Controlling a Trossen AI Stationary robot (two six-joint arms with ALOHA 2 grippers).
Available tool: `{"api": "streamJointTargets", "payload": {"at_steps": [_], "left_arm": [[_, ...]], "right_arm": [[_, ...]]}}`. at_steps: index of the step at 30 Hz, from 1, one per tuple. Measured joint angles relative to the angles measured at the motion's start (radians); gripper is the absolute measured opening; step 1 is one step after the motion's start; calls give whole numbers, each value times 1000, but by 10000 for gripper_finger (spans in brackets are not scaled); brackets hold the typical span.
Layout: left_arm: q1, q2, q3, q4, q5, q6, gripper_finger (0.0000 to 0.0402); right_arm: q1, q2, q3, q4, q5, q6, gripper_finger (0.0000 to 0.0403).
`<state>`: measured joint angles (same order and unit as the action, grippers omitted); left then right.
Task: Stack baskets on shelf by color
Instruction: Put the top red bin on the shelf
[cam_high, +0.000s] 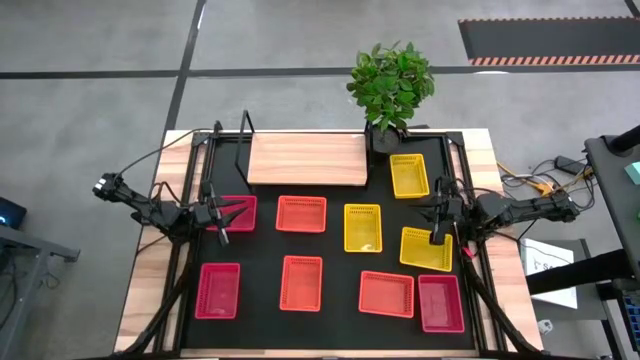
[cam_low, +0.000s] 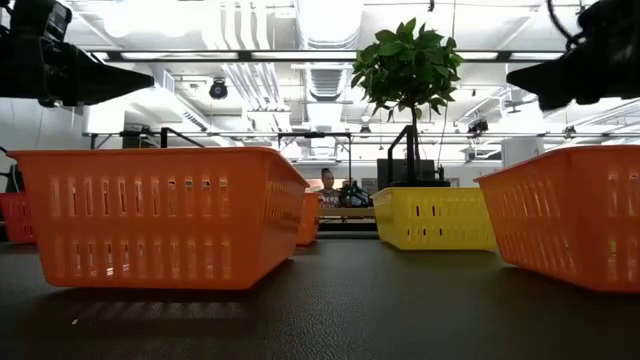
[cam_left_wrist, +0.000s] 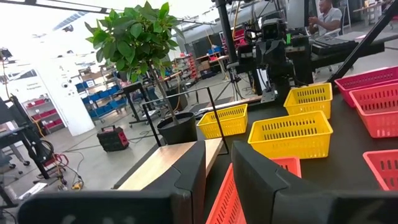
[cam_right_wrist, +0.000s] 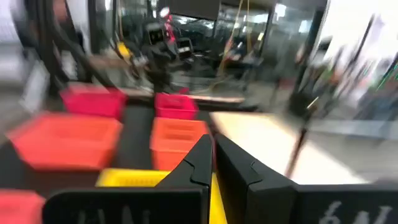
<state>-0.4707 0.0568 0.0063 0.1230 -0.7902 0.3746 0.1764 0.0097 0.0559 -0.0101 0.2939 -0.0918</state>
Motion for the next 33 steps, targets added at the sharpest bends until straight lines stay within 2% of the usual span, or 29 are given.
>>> {"api": "streamJointTargets", "payload": {"at_steps": [3,7,10,16,19,22,26,33], "left_arm": [[0,0,0,0,0,-1,63],[0,0,0,1,4,-8,63],[0,0,0,20,36,-121,63],[0,1,0,82,60,-405,63],[0,1,0,86,67,-516,63],[0,2,0,99,106,-600,63],[0,3,0,155,189,-631,63],[0,2,0,306,191,-655,63]], "right_arm": [[0,0,0,0,-12,280,9],[0,0,0,1,-6,470,9],[0,0,0,0,-6,565,9],[0,0,0,20,63,571,9],[0,0,0,22,137,568,9],[0,0,0,23,155,553,9],[0,0,0,22,155,553,9],[0,0,0,15,153,552,9]]}}
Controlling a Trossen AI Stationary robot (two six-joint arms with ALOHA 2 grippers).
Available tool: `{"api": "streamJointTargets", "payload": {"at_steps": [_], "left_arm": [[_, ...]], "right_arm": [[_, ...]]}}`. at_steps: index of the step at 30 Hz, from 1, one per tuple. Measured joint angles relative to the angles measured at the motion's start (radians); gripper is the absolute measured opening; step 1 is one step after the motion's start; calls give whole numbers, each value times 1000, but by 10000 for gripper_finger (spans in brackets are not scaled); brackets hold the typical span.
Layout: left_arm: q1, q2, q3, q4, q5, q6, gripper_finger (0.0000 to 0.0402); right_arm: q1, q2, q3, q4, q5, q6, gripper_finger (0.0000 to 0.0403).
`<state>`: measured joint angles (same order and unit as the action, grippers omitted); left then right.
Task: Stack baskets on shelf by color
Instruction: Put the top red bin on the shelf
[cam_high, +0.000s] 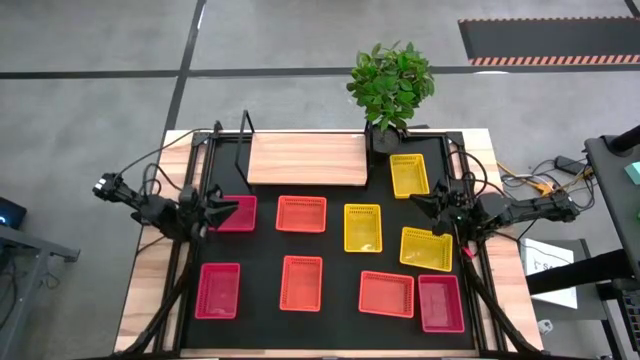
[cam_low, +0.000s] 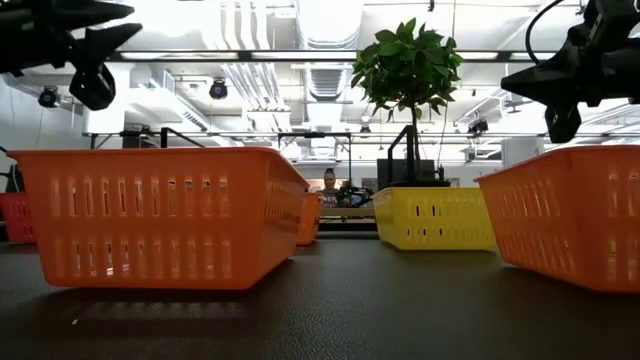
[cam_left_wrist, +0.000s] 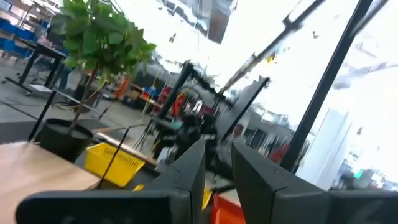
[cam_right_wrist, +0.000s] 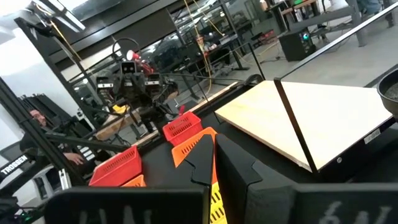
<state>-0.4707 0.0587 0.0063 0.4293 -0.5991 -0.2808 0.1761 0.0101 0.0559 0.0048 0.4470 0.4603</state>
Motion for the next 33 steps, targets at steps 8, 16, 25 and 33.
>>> {"api": "streamJointTargets", "payload": {"at_steps": [8,16,25,33], "left_arm": [[0,12,0,12,2,3,63],[0,45,0,80,-16,89,63],[0,58,0,190,-18,375,63],[0,72,0,189,-19,397,63]], "right_arm": [[0,12,-1,25,3,-59,9],[30,222,-18,405,-35,-192,9],[107,660,127,667,-28,-339,9],[181,985,449,559,-32,-516,9]]}}
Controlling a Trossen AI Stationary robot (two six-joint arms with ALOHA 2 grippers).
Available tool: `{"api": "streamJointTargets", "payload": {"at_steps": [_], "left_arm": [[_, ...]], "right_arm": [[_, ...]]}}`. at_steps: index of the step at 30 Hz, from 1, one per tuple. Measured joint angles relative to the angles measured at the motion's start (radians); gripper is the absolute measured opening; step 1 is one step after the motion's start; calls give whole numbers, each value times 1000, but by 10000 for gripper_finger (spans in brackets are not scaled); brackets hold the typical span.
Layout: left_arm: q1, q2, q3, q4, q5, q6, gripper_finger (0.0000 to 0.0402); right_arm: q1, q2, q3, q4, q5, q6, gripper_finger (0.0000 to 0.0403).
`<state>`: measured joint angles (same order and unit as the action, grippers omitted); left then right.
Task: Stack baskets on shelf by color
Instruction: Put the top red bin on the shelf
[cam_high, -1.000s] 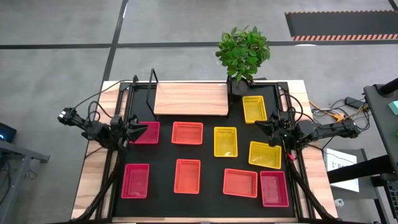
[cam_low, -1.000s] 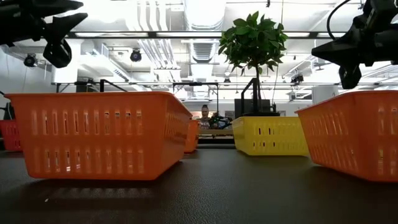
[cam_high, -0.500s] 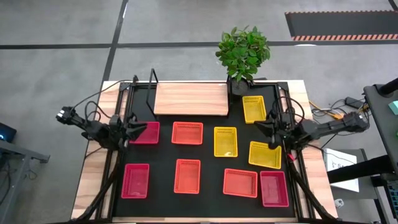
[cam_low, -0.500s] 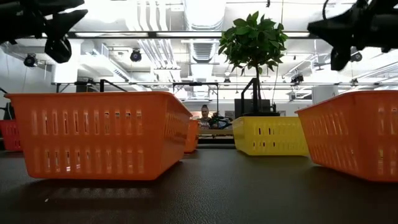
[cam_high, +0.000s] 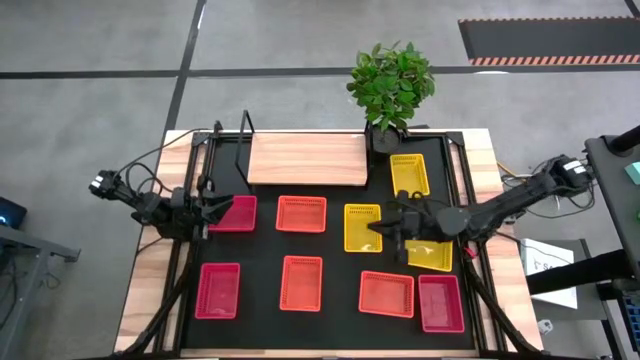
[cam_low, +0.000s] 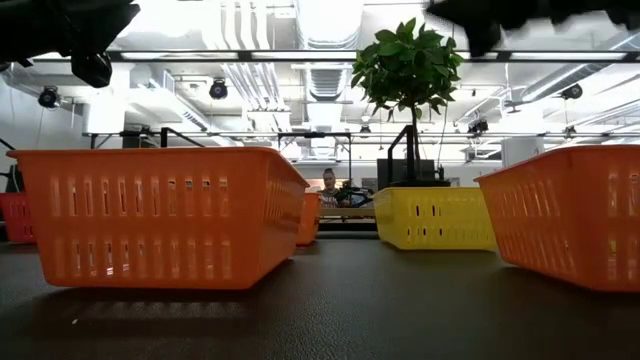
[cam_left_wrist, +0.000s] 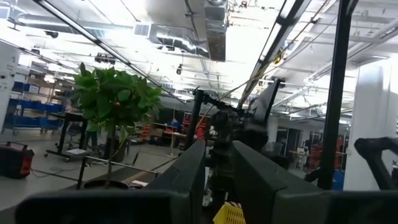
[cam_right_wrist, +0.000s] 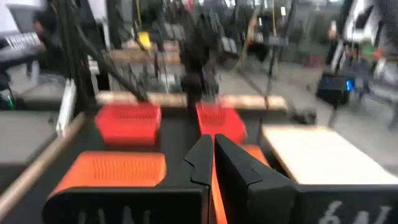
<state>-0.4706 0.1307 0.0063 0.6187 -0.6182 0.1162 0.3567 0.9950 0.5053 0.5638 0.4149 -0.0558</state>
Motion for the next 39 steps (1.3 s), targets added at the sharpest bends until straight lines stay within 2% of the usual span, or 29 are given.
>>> {"api": "streamJointTargets", "payload": {"at_steps": [4,11,15,19,24,26,30,33,39], "left_arm": [[0,3,0,-2,1,-1,63],[0,11,0,5,4,-7,63],[0,10,0,2,6,-92,63],[0,9,0,2,15,-158,63],[-1,1,0,27,17,-189,63],[-1,-3,0,78,25,-188,63],[-1,-3,0,335,39,-77,63],[-1,-7,0,472,95,57,63],[-1,-10,0,435,125,97,63]], "right_arm": [[18,110,175,-134,4,-57,9],[18,269,506,-543,-4,-78,9],[17,371,673,-745,-4,-89,9],[16,456,828,-875,-3,-96,9],[0,574,979,-980,-12,-182,9],[-23,613,1038,-999,-55,-227,8],[-88,704,1152,-1009,-152,-296,8],[-134,780,1244,-1012,-162,-355,8],[-202,937,1433,-1026,-161,-438,9]]}}
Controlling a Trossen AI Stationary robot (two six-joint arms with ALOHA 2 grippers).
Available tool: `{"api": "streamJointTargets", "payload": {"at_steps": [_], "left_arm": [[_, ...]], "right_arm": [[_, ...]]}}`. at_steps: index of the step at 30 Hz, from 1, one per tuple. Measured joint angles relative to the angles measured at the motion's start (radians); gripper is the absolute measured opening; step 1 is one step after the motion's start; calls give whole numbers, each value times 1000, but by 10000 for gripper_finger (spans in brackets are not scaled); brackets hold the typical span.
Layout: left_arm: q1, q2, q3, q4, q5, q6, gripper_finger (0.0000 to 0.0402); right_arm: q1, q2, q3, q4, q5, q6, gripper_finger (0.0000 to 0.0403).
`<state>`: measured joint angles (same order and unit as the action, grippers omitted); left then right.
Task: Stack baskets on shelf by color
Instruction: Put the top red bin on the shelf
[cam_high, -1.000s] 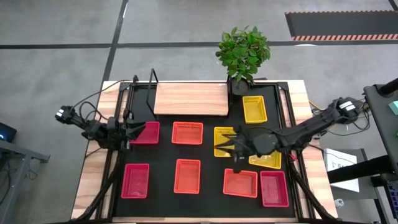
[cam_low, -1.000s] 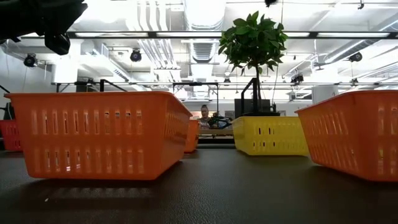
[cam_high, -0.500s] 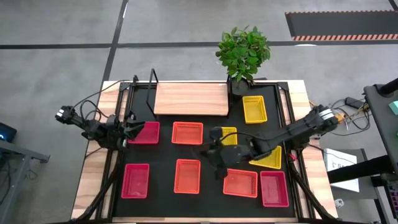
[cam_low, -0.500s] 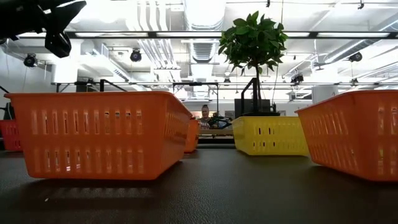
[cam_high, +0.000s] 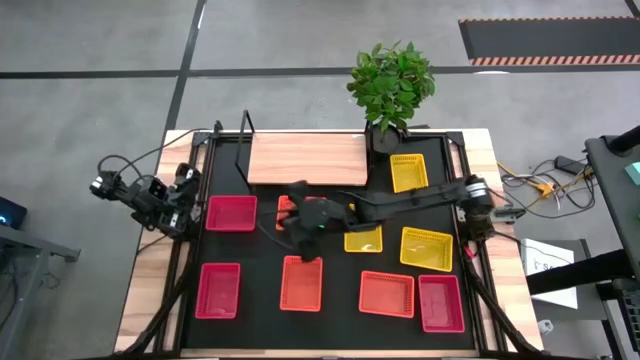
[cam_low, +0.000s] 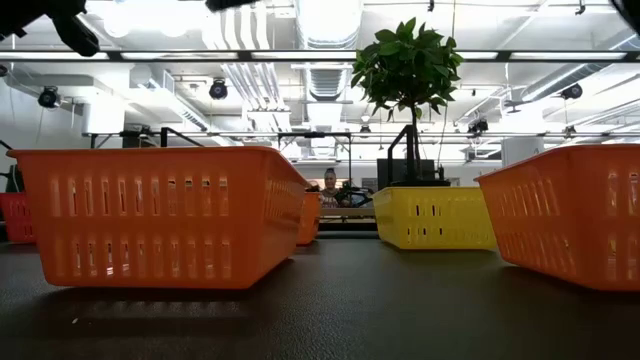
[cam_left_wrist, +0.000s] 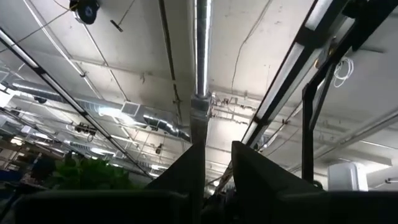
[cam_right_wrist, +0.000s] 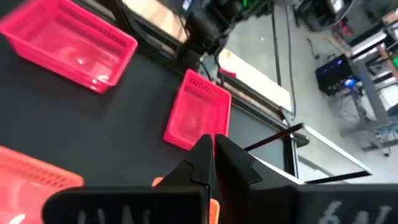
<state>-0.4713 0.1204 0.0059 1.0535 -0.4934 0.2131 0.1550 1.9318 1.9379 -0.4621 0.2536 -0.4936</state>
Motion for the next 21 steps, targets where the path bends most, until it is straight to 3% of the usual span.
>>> {"api": "streamJointTargets", "payload": {"at_steps": [8,13,21], "left_arm": [[0,3,0,3,17,2,63],[0,3,0,9,18,3,63],[0,2,0,12,18,4,63]], "right_arm": [[-36,223,265,-96,0,-47,10],[-57,337,411,-159,-4,-56,35],[-93,395,410,-124,-96,-83,120]]}}
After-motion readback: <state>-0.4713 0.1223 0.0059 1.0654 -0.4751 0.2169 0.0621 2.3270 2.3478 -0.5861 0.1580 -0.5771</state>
